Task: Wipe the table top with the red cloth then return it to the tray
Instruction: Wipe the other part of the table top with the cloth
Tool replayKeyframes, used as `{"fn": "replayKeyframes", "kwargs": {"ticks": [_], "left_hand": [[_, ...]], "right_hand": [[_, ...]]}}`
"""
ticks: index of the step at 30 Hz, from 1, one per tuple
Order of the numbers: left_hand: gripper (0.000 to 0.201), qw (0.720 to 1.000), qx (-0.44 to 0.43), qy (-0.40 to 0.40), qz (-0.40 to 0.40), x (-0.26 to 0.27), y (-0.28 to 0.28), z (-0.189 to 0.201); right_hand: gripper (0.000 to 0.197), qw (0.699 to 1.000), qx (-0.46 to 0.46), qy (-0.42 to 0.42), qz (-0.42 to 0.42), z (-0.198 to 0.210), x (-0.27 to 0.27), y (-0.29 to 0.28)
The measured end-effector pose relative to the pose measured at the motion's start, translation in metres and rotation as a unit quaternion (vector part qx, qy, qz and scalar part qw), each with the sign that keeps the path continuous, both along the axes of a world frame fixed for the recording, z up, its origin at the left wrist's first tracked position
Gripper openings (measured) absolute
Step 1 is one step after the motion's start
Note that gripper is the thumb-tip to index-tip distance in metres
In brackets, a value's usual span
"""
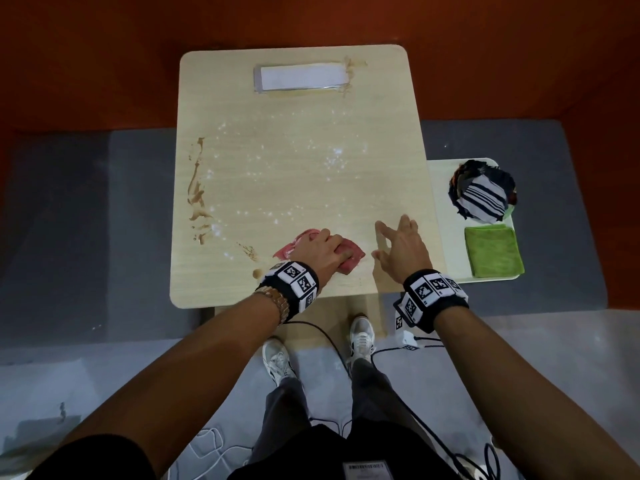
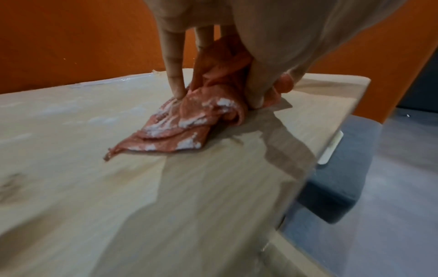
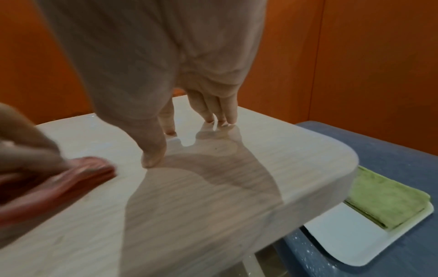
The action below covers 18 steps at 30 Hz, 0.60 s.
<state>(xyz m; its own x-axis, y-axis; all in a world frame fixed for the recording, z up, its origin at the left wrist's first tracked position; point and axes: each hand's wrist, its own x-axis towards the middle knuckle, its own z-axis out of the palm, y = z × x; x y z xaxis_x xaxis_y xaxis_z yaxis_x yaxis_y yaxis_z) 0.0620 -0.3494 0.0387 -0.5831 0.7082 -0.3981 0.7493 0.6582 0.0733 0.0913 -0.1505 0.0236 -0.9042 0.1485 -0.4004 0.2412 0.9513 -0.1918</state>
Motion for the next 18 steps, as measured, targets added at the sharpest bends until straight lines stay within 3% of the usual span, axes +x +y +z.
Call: {"fn": "replayKeyframes", "kwargs": {"ticks": [9,18], "left_hand": [[0.062,1.0,-0.003,0.002,0.007,0.033,-0.067,-0.013],[0.055,1.0,0.013,0.011,0.008,0.031,-0.014,-0.008]], "right_hand": [[0.058,0.999,-0.008,-0.042,0.003,0.003,-0.002,0.002],[0.06,0.998,-0.004,-0.06,0.008,0.002,-0.004,-0.001]]}}
